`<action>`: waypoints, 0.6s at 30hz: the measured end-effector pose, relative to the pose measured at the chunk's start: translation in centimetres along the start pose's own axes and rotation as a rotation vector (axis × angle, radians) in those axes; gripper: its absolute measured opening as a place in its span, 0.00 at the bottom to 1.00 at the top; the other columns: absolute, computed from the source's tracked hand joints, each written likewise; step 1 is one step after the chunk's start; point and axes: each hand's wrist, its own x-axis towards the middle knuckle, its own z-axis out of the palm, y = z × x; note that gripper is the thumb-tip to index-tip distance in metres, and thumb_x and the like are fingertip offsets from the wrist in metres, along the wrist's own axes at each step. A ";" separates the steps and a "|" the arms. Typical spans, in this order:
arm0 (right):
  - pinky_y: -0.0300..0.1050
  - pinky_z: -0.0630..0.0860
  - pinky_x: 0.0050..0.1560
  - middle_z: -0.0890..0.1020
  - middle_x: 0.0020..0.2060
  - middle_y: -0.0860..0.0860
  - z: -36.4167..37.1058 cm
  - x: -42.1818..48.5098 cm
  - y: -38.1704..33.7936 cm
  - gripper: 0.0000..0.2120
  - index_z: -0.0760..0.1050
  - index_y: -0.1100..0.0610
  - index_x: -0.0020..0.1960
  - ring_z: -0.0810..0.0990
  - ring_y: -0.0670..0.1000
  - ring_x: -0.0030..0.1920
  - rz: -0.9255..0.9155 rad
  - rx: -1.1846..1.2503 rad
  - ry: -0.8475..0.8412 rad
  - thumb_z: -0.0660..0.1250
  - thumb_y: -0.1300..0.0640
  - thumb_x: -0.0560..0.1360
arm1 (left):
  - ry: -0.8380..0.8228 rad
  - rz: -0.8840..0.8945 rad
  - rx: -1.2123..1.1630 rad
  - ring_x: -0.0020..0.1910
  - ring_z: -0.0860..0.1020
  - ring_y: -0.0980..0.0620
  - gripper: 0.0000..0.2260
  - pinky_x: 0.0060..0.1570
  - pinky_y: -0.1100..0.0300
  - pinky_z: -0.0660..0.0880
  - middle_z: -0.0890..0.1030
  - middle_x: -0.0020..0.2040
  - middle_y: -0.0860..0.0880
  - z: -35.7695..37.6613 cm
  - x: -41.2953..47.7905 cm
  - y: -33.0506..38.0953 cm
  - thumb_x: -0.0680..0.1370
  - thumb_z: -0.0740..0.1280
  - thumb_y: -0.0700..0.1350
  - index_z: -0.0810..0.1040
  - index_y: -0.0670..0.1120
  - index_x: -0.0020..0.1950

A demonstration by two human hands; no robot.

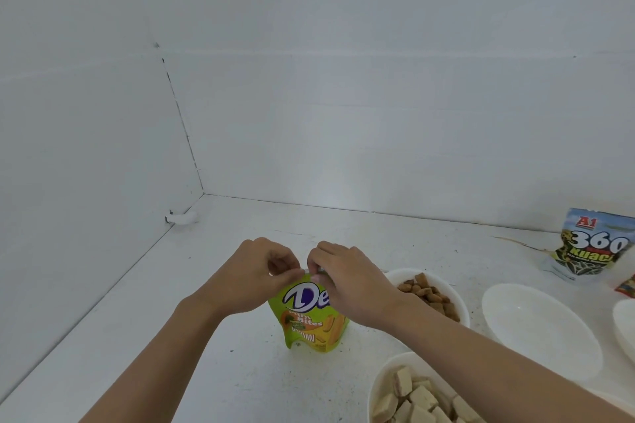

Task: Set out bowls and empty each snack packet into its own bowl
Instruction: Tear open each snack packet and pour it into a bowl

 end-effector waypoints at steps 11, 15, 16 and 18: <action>0.46 0.67 0.53 0.76 0.48 0.45 0.3 -0.1 -0.3 0.02 0.75 0.53 0.48 0.72 0.47 0.50 -0.046 0.052 0.065 0.64 0.57 0.79 | -0.011 -0.036 -0.095 0.40 0.85 0.59 0.04 0.46 0.58 0.83 0.87 0.39 0.56 -0.3 -0.4 0.0 0.76 0.74 0.47 0.88 0.50 0.44; 0.47 0.69 0.52 0.77 0.47 0.43 0.5 -0.2 -0.2 0.02 0.76 0.53 0.46 0.72 0.46 0.50 -0.082 0.089 0.119 0.65 0.57 0.78 | -0.029 -0.059 -0.152 0.40 0.85 0.56 0.04 0.46 0.55 0.84 0.87 0.38 0.55 -0.8 -0.5 0.0 0.76 0.74 0.46 0.88 0.49 0.43; 0.47 0.69 0.53 0.77 0.47 0.43 0.6 -0.3 -0.2 0.02 0.76 0.53 0.46 0.72 0.46 0.50 -0.086 0.094 0.124 0.66 0.58 0.77 | -0.025 -0.081 -0.187 0.40 0.86 0.55 0.04 0.46 0.54 0.84 0.87 0.39 0.53 -0.8 -0.5 0.0 0.76 0.74 0.46 0.88 0.48 0.43; 0.48 0.69 0.53 0.77 0.47 0.43 0.6 -0.3 -0.2 0.02 0.77 0.53 0.46 0.72 0.46 0.51 -0.091 0.099 0.121 0.66 0.58 0.77 | -0.027 -0.100 -0.225 0.41 0.86 0.52 0.03 0.47 0.51 0.84 0.87 0.39 0.51 -1.0 -0.7 -0.3 0.76 0.75 0.45 0.87 0.47 0.43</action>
